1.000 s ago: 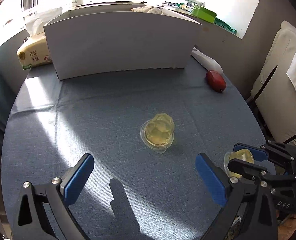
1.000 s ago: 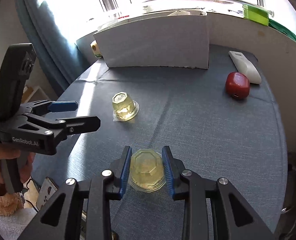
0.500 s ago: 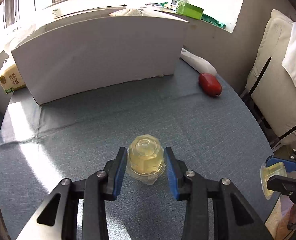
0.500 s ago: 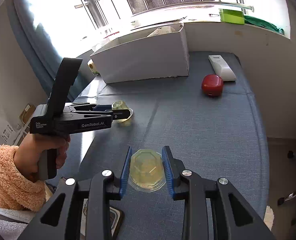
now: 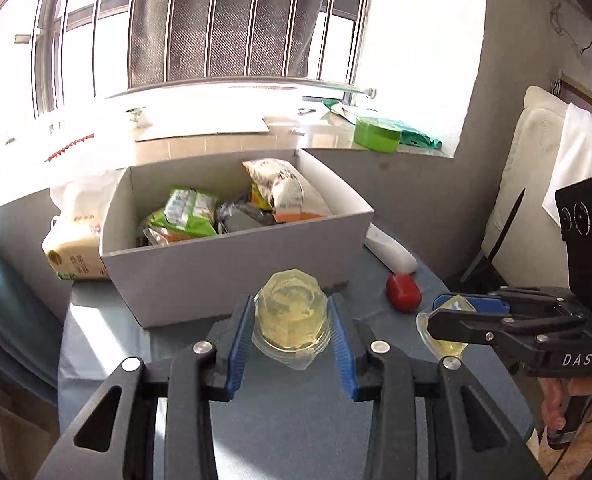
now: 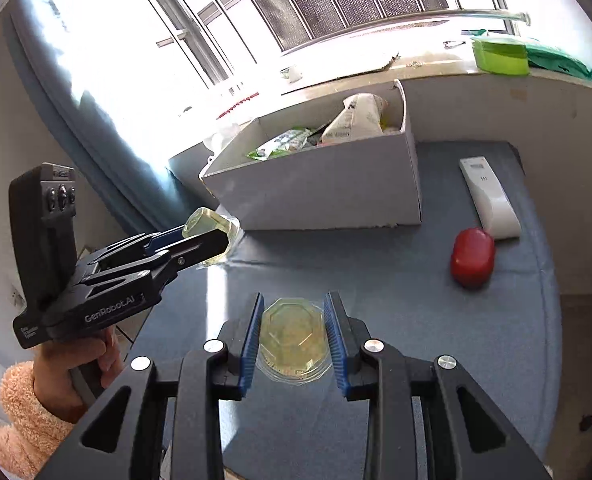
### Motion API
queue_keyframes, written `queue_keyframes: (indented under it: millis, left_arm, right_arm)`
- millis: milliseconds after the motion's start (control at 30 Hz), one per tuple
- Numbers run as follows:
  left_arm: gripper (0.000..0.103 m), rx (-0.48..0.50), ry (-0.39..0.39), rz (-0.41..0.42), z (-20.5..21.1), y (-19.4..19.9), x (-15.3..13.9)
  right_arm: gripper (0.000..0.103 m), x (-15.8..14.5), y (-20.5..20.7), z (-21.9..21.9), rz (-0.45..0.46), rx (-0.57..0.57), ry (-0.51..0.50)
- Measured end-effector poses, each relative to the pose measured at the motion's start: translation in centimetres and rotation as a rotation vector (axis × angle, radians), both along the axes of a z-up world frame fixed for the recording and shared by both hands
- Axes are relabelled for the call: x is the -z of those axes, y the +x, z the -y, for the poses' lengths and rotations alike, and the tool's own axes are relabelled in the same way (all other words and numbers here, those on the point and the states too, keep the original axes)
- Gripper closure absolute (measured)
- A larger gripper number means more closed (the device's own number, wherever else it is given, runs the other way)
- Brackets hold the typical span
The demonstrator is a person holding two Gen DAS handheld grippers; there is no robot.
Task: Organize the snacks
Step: 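Place both held jelly cups into the white box and open both tools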
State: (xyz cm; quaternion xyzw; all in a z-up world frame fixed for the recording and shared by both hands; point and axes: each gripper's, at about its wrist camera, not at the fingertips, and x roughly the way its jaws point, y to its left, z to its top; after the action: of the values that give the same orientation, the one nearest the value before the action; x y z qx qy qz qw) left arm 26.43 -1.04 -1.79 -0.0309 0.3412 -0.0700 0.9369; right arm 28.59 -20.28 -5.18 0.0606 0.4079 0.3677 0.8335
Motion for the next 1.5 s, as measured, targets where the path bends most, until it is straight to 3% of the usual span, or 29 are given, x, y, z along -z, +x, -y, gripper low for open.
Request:
queue_keyframes:
  millis: [133,233,467,500,533,567,600,633,667,800,900,1067,1200,1300,1400,1500]
  left_arm:
    - [0.062,-0.04,-0.009,0.008,-2.4,3.9,-2.1]
    - [0.062,-0.076,0.063,0.005,-3.5,7.5,-3.1]
    - [0.061,-0.154,0.061,-0.086,-7.4,14.6,-0.7]
    - [0.051,-0.178,0.078,-0.105,-7.7,15.1,0.0]
    - [0.023,-0.186,0.082,-0.123,-8.1,15.3,0.5]
    - [0.009,-0.181,0.064,-0.126,-8.4,15.3,0.8]
    - [0.0,-0.172,0.037,-0.113,-8.6,15.0,0.9]
    - [0.0,-0.17,0.021,-0.11,-8.8,14.7,1.1]
    - [0.0,-0.173,0.011,-0.109,-9.0,14.4,1.1]
    - [0.0,-0.158,0.008,-0.063,-9.1,12.3,0.1]
    - [0.0,-0.205,0.026,0.009,-8.8,9.7,-1.5]
    - [0.0,-0.238,-0.048,0.134,-8.8,3.7,-4.2]
    - [0.0,-0.288,0.019,0.129,-7.5,-0.7,-5.3]
    - [0.0,-0.283,-0.001,0.147,-6.6,-5.2,-5.6]
    - [0.0,-0.26,-0.03,0.106,-5.2,-9.5,-5.3]
    - [0.0,-0.251,0.009,0.081,-2.8,-13.8,-4.8]
  right_arm:
    - [0.069,-3.4,4.3,-2.1,0.03,0.013,0.032]
    - [0.069,-5.2,8.6,-3.7,0.025,0.045,0.034]
    - [0.069,-5.3,17.3,-7.1,0.017,0.114,-0.089]
    - [0.068,-5.1,18.1,-7.3,0.008,0.131,-0.115]
    - [0.063,-4.9,18.8,-7.5,-0.004,0.15,-0.131]
    - [0.04,-4.7,19.1,-7.5,-0.009,0.161,-0.137]
    - [0.026,-4.7,19.2,-7.5,-0.002,0.173,-0.134]
    - [0.004,-4.7,18.9,-7.2,0.016,0.185,-0.125]
    - [0.0,-4.8,18.8,-7.2,0.038,0.191,-0.112]
    - [0.0,-5.3,17.7,-7.4,0.08,0.198,-0.152]
    - [0.0,-5.9,16.1,-7.6,0.132,0.199,-0.196]
    - [0.0,-7.7,11.5,-7.1,0.271,0.226,-0.256]
    - [0.0,-8.8,6.9,-5.5,0.262,0.161,-0.164]
    - [0.0,-9.5,2.9,-3.5,0.254,0.129,-0.09]
    - [0.0,-9.7,-1.7,-1.0,0.273,0.124,-0.029]
    - [0.0,-9.4,-5.5,1.0,0.283,0.148,-0.029]
